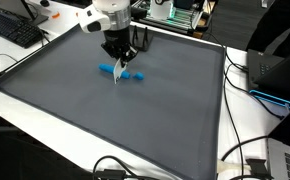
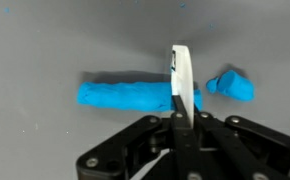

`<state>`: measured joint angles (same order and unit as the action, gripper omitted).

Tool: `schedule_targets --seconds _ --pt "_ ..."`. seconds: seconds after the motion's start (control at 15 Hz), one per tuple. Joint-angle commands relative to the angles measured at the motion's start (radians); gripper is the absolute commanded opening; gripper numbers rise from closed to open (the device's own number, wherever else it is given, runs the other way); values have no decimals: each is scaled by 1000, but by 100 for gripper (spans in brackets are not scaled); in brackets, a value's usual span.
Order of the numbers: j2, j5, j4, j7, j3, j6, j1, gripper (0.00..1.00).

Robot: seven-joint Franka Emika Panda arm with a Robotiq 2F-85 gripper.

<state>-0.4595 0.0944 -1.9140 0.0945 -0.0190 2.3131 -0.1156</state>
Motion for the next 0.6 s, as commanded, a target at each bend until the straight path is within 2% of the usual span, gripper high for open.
schedule_targets --seconds 0.0,0.53 --pt "-39 -4 -15 3 -1 18 7 1" --pt "-40 -69 -8 -4 -22 -9 21 1"
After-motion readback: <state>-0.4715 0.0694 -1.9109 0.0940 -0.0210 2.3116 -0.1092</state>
